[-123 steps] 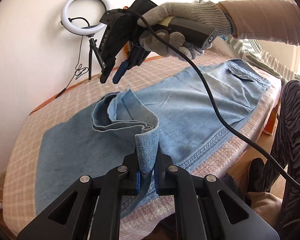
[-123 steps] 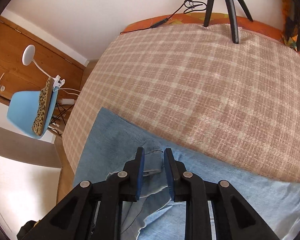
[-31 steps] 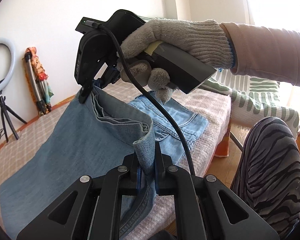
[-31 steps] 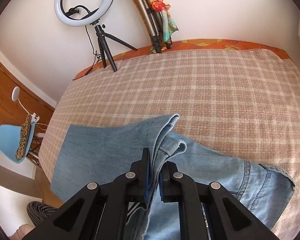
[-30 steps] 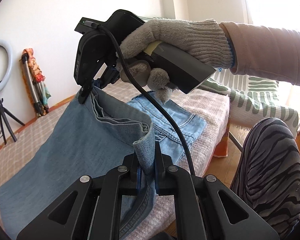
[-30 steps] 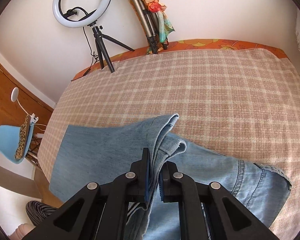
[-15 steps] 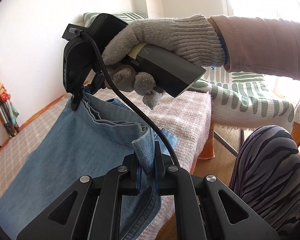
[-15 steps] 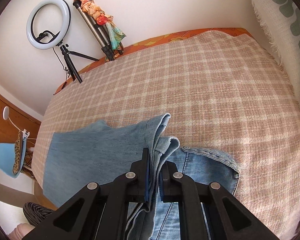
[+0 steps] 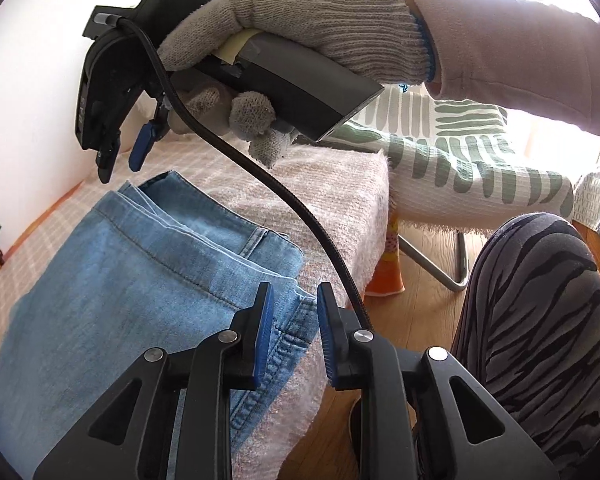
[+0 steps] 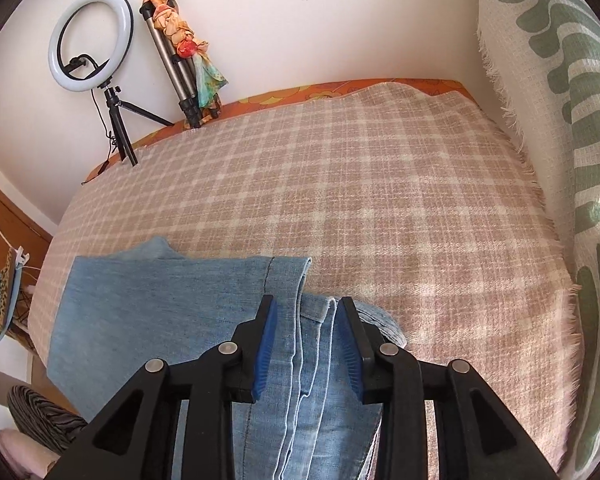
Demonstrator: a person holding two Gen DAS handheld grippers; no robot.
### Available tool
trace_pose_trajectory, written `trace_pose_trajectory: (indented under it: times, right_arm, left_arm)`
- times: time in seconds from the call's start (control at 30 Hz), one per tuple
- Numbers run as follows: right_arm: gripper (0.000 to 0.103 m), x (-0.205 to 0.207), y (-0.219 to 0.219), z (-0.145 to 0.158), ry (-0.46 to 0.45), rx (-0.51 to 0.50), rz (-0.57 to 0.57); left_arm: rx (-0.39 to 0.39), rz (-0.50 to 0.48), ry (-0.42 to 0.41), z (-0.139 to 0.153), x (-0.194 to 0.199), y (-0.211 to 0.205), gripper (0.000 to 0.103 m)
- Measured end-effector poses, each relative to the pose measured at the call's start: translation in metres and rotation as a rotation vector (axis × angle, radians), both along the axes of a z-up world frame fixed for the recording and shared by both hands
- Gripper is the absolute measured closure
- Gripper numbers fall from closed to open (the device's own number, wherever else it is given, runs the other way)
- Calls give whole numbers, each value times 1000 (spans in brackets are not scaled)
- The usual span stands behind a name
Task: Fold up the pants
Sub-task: 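Open both tools and release the folded jeans, then move both open tools to the folded edge of the jeans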
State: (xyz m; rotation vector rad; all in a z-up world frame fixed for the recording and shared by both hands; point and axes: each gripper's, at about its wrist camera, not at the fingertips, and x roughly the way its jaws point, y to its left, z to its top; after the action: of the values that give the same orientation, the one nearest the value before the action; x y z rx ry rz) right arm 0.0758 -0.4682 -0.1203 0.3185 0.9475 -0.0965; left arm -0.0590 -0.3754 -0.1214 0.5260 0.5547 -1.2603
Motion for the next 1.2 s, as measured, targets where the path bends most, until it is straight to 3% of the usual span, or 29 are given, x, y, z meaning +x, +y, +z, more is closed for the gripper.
trace_pose_trajectory:
  times: [0.17, 0.33, 0.57, 0.73, 0.83, 1.07, 1.2]
  right_arm:
    - [69, -2, 13, 3, -82, 56, 18]
    - [67, 12, 52, -6, -100, 50, 95]
    - [67, 15, 105, -29, -75, -43, 171]
    - [67, 18, 113, -45, -38, -81, 157]
    - [66, 20, 111, -52, -25, -74, 137]
    - [66, 25, 113, -61, 11, -117, 132]
    - [66, 28, 119, -62, 25, -172, 150]
  left_arm:
    - [-17, 71, 48, 12, 9, 41, 79]
    - [-47, 223, 62, 32, 25, 103, 74]
    - [-63, 566, 74, 51, 70, 217, 72]
    - [-46, 823, 92, 38, 110, 292, 72]
    - [-9, 923, 115, 25, 128, 319, 72]
    - [113, 984, 159, -11, 150, 339, 70]
    - [127, 981, 164, -17, 148, 342, 69]
